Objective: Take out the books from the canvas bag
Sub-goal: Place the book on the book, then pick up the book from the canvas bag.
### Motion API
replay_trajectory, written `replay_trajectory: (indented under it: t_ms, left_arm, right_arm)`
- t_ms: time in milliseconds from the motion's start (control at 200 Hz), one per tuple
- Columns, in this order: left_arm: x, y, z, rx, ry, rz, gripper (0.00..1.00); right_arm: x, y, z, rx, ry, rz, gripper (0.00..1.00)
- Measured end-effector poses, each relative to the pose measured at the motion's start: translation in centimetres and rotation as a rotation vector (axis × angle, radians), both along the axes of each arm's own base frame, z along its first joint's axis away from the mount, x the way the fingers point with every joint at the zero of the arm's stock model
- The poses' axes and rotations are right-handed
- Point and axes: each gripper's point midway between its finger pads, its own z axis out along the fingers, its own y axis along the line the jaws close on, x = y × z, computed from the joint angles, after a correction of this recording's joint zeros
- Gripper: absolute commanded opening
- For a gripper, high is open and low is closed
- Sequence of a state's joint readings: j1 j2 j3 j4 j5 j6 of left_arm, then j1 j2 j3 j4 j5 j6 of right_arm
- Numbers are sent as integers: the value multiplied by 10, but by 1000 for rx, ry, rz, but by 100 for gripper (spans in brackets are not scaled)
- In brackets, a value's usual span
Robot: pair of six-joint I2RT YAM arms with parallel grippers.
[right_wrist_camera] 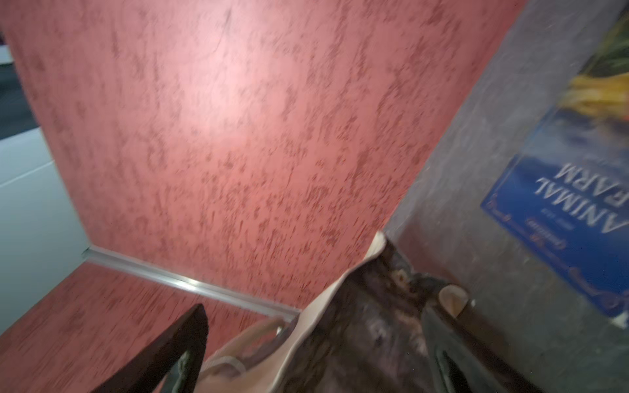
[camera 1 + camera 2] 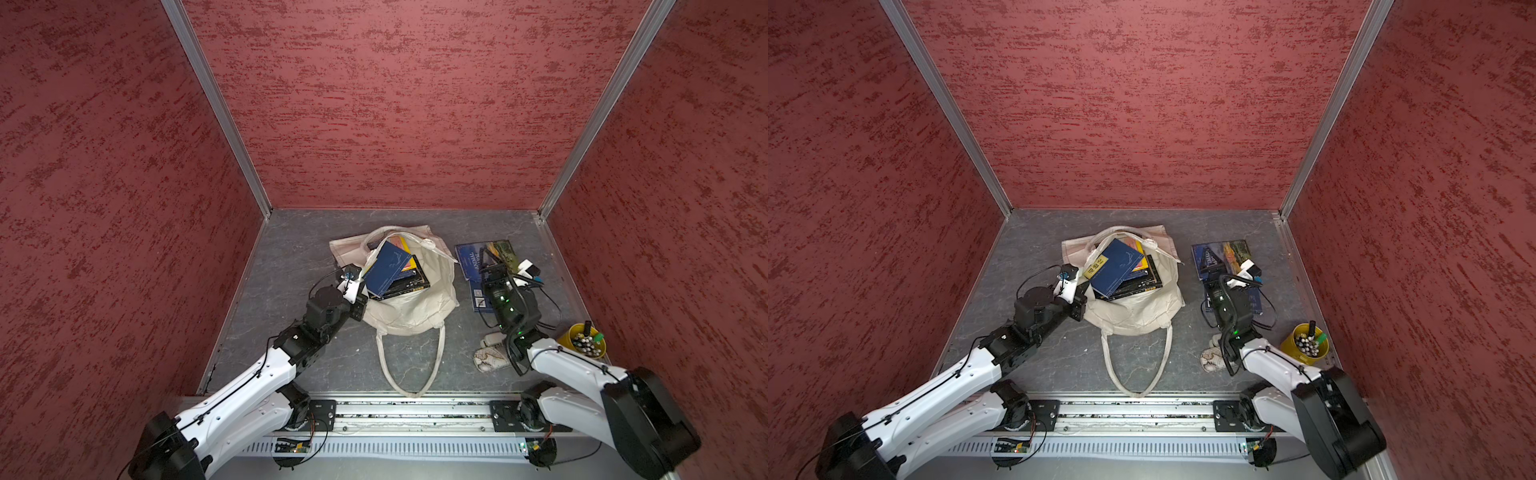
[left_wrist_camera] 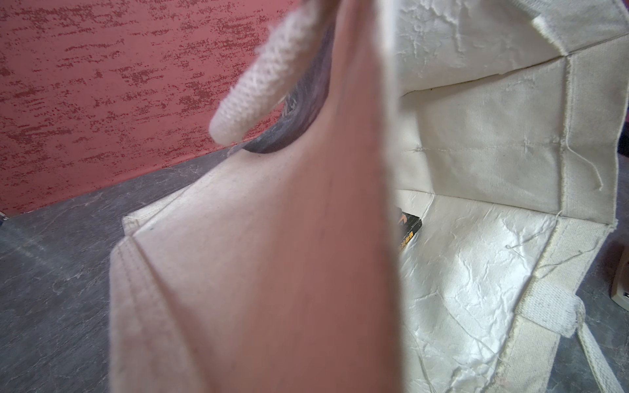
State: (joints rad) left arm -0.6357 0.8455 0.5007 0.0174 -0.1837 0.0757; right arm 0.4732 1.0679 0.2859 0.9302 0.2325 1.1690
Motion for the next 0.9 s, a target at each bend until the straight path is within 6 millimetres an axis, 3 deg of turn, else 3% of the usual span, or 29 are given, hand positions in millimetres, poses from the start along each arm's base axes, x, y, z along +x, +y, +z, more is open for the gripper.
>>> replay_trajectory:
  t_ms: [180,281,546,671,897]
  left_arm:
    - [1,-1,0,0,1,-2,0]
    - [1,-1,0,-1,1,-2,0]
    - [1,-1,0,-2,1,-3,0]
    - [1,-1,0,-2,0,-4,0]
    - [1,-1,0,-2,0,-4,0]
  right_arm:
    - [-45,48,28,-25,-93,153,99]
    - [-64,75,27,-30,-94,236,97]
    - [-97,164,-31,-127,12,458,89]
    - [-93,195,-52,-119,39,509,77]
    - [-76,236,-91,-104,111,539,76]
